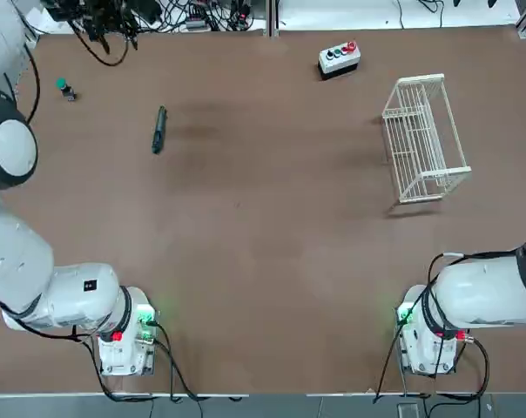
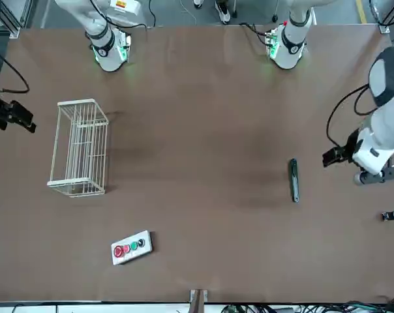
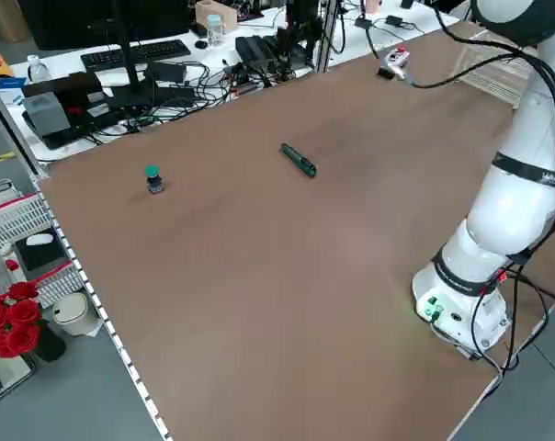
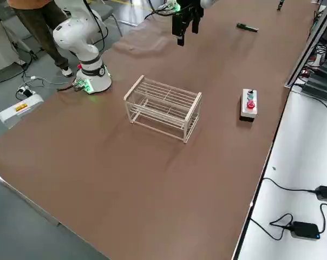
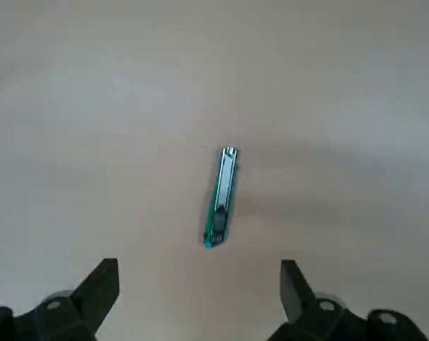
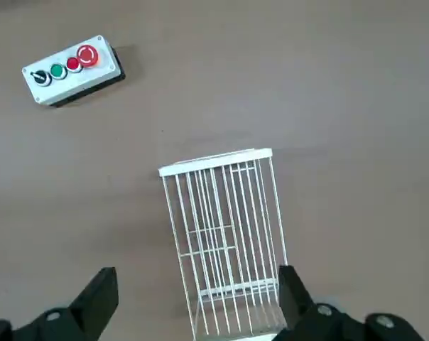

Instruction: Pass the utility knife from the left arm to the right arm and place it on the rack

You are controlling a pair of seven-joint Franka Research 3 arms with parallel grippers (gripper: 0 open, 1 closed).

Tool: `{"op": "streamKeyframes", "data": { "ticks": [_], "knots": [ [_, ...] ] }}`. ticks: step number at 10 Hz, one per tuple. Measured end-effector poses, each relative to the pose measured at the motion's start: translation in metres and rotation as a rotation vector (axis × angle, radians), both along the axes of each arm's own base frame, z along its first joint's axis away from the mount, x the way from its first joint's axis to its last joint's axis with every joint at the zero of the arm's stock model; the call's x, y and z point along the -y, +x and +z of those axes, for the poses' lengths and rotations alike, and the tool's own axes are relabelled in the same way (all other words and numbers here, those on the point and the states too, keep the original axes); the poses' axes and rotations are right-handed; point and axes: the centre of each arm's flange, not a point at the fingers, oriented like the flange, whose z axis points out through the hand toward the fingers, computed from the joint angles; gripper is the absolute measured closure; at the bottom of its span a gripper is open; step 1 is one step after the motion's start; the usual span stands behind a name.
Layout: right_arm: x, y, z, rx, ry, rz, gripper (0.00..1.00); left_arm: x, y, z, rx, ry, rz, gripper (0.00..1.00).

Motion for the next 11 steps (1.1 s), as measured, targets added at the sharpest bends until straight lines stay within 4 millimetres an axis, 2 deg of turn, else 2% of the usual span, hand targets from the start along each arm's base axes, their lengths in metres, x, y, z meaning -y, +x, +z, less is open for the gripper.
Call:
{"op": "streamKeyframes", "data": {
  "ticks": [2, 6, 9, 11],
  "knots": [
    [0.000, 0.002, -0.002, 0.002, 0.000, 0.000, 0.00, -0.001, -0.002, -0.055, -0.047, -0.006, 0.001, 0.00],
    [-0.001, 0.002, -0.003, 0.000, 0.000, 0.002, 0.00, -0.001, 0.016, -0.141, -0.055, -0.033, 0.004, 0.05],
    [-0.001, 0.003, -0.002, 0.006, 0.000, 0.001, 0.00, 0.007, 0.024, -0.187, -0.023, -0.052, -0.002, 0.08],
    [-0.001, 0.004, -0.002, 0.011, 0.000, 0.002, 0.00, 0.017, 0.024, -0.219, -0.028, -0.043, -0.039, 0.16]
  ]
}}
